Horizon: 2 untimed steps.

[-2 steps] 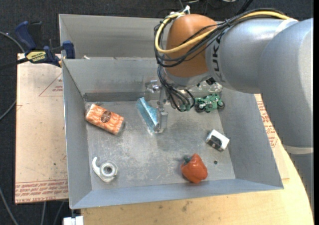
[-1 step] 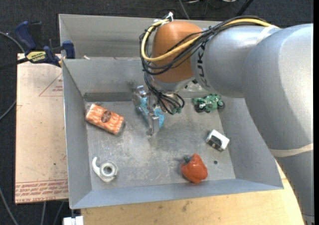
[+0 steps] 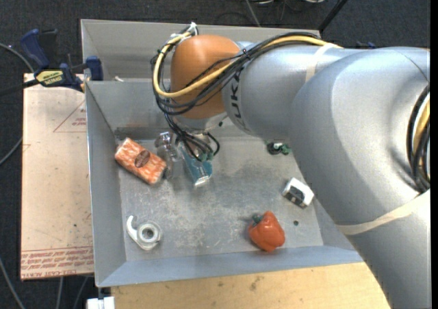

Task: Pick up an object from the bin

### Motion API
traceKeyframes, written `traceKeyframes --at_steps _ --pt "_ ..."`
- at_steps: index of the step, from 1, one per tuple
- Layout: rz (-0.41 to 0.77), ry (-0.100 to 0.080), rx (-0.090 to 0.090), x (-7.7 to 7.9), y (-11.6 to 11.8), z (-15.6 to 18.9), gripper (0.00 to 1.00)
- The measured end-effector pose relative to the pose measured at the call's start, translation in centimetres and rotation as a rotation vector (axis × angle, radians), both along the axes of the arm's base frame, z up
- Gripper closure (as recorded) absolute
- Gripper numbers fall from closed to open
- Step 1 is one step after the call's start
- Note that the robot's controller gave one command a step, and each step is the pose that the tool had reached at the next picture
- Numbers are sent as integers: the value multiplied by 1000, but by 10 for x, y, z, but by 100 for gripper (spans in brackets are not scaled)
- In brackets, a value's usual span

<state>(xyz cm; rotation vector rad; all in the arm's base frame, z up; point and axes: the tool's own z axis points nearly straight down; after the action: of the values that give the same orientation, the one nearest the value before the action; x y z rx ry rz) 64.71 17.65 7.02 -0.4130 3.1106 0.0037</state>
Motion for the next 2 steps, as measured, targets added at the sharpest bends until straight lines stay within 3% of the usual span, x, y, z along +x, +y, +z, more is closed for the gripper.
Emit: traceKeyframes --at_steps 1,2 --pt "-1 0 0 0 0 0 0" --pt "-1 0 0 0 0 0 0"
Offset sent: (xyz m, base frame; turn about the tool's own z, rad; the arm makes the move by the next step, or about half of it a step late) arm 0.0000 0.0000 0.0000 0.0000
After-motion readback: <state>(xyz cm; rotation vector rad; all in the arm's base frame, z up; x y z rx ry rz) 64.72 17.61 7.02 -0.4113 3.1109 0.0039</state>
